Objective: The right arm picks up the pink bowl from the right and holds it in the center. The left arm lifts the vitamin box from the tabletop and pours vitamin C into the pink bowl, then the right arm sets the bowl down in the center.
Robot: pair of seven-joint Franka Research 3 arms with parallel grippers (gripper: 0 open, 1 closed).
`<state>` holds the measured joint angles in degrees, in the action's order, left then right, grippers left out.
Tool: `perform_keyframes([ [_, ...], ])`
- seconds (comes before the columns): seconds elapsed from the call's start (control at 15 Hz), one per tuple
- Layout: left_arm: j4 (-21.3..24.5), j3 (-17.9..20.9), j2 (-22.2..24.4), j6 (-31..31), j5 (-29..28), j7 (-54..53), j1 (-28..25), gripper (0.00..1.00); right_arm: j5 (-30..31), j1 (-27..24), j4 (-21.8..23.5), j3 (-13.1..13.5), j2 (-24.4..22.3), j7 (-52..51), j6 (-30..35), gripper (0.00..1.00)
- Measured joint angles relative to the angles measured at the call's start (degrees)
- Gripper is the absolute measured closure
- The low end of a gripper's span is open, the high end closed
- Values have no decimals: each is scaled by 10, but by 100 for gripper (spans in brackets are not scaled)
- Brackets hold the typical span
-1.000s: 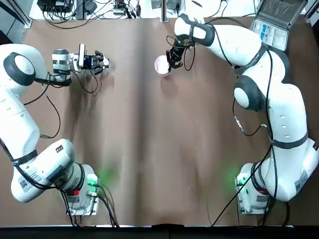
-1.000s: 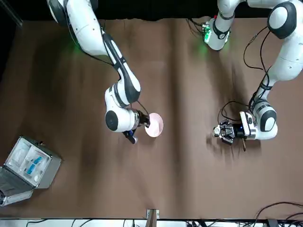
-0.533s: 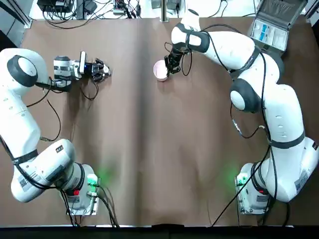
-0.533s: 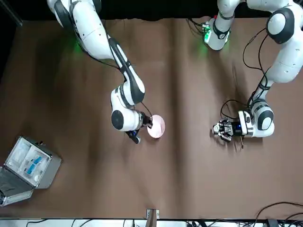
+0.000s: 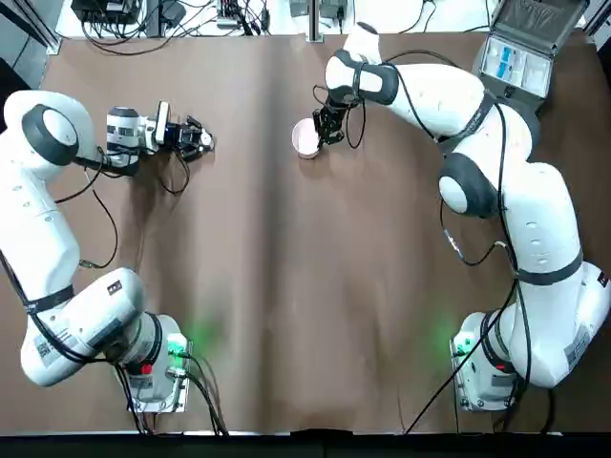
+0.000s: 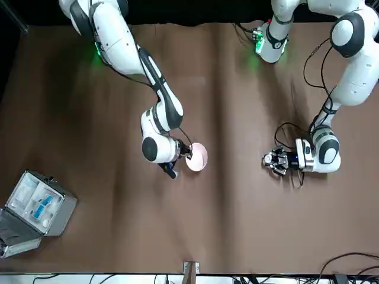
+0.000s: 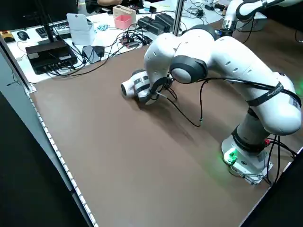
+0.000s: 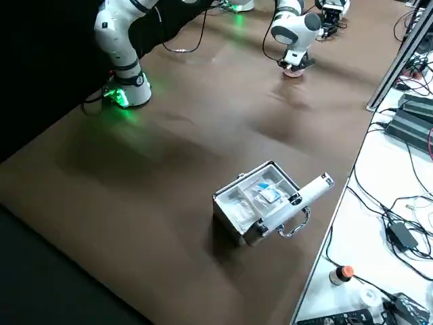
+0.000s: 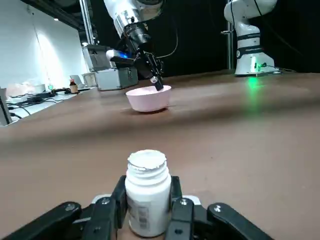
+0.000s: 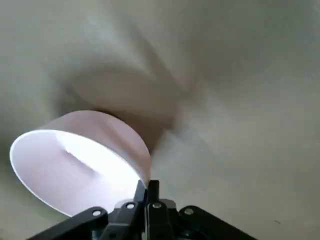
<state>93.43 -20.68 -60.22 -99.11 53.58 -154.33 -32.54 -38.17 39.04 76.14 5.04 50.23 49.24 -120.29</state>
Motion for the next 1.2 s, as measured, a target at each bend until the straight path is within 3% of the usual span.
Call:
perform_keyframes([
  [0.07, -2, 5, 0, -2, -3, 0, 7, 59, 0, 1, 0, 0, 1, 0, -4, 97],
  [0.47, -16, 18, 10, -4, -24, 39, 23, 5, 0, 2, 0, 0, 5, -2, -6, 89],
  [0.53, -18, 19, 17, -4, -26, 43, 23, 0, 0, 2, 0, 0, 5, -2, -6, 89],
  [0.67, -19, 20, 36, -4, -27, 49, 23, 0, 0, 2, 0, 0, 5, -2, -7, 79],
  [1.07, -27, 22, 132, -3, -68, 148, 22, 0, 1, -1, -13, 4, -3, -4, -7, 26],
  [1.2, -41, 21, 195, -1, -87, 248, 31, 0, 1, -9, -25, 18, -25, -4, 13, 25],
])
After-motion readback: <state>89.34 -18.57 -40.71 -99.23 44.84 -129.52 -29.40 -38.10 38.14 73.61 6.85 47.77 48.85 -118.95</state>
